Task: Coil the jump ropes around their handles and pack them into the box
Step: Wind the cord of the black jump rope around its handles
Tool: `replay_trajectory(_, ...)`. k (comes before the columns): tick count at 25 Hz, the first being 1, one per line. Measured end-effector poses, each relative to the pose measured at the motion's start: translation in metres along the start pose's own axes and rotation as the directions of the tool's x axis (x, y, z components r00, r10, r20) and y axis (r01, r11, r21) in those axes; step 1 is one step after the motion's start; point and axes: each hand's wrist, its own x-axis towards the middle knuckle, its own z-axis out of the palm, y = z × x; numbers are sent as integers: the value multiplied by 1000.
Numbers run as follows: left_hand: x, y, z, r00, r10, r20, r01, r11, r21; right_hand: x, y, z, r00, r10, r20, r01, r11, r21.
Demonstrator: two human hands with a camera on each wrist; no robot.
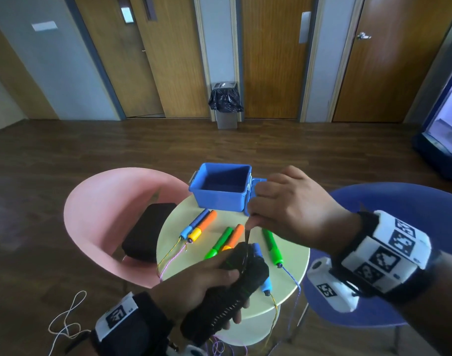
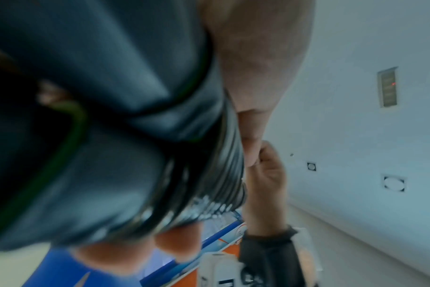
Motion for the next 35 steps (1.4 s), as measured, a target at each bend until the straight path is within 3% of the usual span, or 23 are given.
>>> replay_trajectory(2, -5, 8, 4, 994, 106, -11, -106, 994, -37, -5, 10, 14, 985, 168, 43, -174, 953, 249)
replay_trajectory(3, -7, 13, 6, 986, 165, -27, -166, 986, -27, -11, 11, 23, 960, 269, 76, -276, 872, 404)
replay_trajectory(6, -8, 20, 9, 959, 281, -32, -281, 960, 4, -28, -11, 50, 857, 468, 215, -459, 503, 733)
replay_trajectory(9, -7, 17, 13, 942, 331, -57, -331, 944, 16, -34, -38, 67, 820, 504, 271, -452, 281, 847)
replay_trajectory(13, -7, 12, 18, 929, 369, -31, -370, 929, -19, -38, -62, 79, 758, 556, 340, -503, 168, 848)
replay_trajectory(17, -6, 19, 8, 934, 356, -27, -355, 919, -170, -37, -80, 70, 793, 517, 322, -557, 401, 727)
replay_trajectory(20, -8, 28, 1, 947, 319, -25, -315, 916, -249, -29, -86, 49, 893, 352, 281, -415, 403, 816)
replay_trajectory(22, -11, 32, 2, 949, 316, -3, -306, 914, -266, -24, -87, 32, 924, 269, 273, -370, 444, 816)
replay_trajectory(27, -14, 38, 5, 945, 327, 10, -306, 894, -328, -10, -90, 0, 852, 340, 397, -496, 768, 406)
replay_trajectory(32, -4, 45, 5, 918, 380, -115, -397, 878, -265, 2, -97, -6, 846, 358, 394, -495, 802, 334)
replay_trajectory(35, -2, 52, 5, 916, 377, -136, -400, 836, -375, 9, -95, -14, 835, 358, 418, -503, 804, 317)
